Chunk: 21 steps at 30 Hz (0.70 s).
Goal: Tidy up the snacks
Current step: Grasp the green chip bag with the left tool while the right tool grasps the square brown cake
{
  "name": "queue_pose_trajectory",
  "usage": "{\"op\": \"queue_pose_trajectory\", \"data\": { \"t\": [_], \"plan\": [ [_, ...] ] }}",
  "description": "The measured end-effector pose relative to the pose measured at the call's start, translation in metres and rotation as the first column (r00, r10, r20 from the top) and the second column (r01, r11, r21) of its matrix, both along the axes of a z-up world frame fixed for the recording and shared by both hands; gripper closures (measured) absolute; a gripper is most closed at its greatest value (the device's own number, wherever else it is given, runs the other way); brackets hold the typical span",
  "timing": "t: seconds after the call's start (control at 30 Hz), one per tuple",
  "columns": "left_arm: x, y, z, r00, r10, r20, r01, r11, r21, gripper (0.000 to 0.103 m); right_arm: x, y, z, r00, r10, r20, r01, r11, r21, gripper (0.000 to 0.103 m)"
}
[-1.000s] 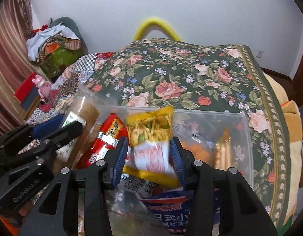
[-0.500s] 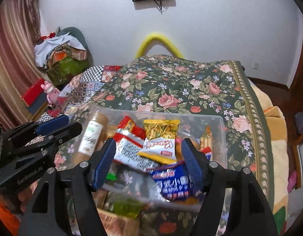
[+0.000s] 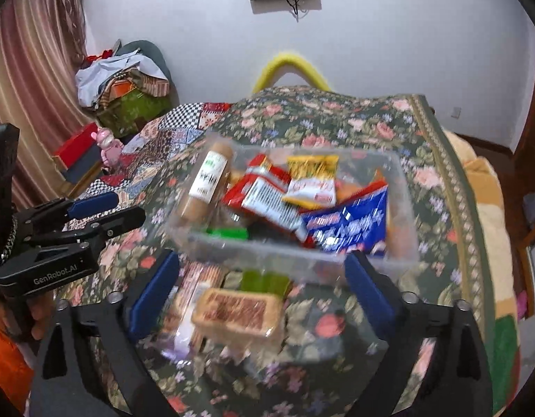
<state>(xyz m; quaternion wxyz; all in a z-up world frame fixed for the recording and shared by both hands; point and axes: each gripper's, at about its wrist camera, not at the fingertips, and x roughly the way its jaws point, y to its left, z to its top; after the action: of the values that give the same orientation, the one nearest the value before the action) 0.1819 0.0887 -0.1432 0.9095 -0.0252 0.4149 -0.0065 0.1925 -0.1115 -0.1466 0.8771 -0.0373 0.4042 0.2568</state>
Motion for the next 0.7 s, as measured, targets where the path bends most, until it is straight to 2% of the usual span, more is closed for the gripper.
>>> {"op": "queue_pose_trajectory", "data": {
  "t": [0.37, 0.57, 0.7],
  "plan": [
    [-0.025, 0.011, -0.061, 0.988, -0.012, -0.154, 0.005, 0.999, -0.045, 0.048, -0.004, 0.017, -0.046, 0.992, 0.000, -0.123, -0.007, 0.998, -0.058, 0.003],
    [-0.026, 0.004, -0.080, 0.978, -0.042, -0.204, 0.023, 0.995, -0.093, 0.047, -0.003, 0.019, -0.064, 0.985, -0.018, -0.173, 0.005, 0.997, -0.073, 0.003],
    [-0.022, -0.003, -0.084, 0.977, -0.059, -0.206, 0.034, 0.992, -0.121, 0.043, -0.003, 0.016, -0.066, 0.983, -0.008, -0.184, -0.003, 0.998, -0.057, 0.010]
  ]
}}
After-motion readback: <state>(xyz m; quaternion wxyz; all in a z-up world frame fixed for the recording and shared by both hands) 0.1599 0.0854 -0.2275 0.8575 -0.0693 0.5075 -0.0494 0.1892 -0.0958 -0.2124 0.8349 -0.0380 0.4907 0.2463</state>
